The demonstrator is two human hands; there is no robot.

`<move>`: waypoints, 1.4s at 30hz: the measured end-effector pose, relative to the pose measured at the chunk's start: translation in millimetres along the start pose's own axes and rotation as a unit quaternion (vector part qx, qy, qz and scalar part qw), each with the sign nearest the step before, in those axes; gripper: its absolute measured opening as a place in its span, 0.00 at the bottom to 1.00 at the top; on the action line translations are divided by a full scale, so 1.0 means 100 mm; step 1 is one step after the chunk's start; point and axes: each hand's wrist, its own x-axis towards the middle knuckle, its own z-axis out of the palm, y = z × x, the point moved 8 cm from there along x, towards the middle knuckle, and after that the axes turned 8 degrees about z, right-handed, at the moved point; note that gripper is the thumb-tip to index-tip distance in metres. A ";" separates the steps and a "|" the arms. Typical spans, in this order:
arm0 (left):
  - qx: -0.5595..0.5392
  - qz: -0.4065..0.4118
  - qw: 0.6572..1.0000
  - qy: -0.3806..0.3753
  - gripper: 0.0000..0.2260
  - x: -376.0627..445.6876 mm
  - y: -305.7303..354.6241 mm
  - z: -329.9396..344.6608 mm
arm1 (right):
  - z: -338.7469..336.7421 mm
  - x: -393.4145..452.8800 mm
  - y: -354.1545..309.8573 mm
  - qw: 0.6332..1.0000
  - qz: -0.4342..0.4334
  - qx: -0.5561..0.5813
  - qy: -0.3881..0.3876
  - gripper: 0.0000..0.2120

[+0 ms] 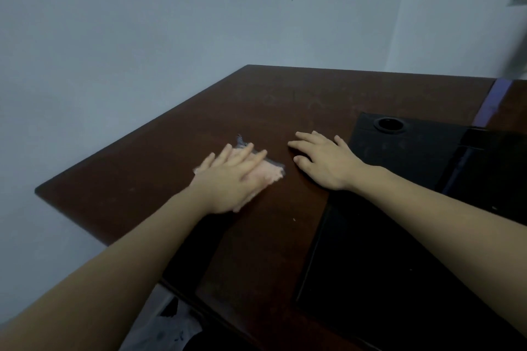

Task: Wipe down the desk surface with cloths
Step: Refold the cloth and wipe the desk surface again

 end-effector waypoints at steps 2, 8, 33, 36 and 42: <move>-0.006 -0.060 0.998 0.012 0.28 0.16 -0.37 -0.04 | 0.03 0.01 -0.01 1.000 0.006 -0.012 -0.001 0.24; -0.043 -0.145 0.988 0.020 0.30 0.41 -0.79 -0.12 | 0.02 0.00 -0.01 1.000 0.009 -0.015 0.005 0.23; -0.038 -0.119 0.992 0.016 0.31 0.40 -0.56 -0.12 | 0.00 -0.05 -0.04 1.000 0.015 -0.012 0.008 0.24; -0.027 -0.042 0.999 0.008 0.29 0.22 -0.28 -0.04 | 0.00 -0.04 -0.04 1.000 0.015 -0.014 0.009 0.24; 0.007 0.075 0.997 -0.016 0.29 -0.22 -0.30 0.07 | 0.01 -0.06 -0.05 1.000 0.012 -0.014 0.011 0.24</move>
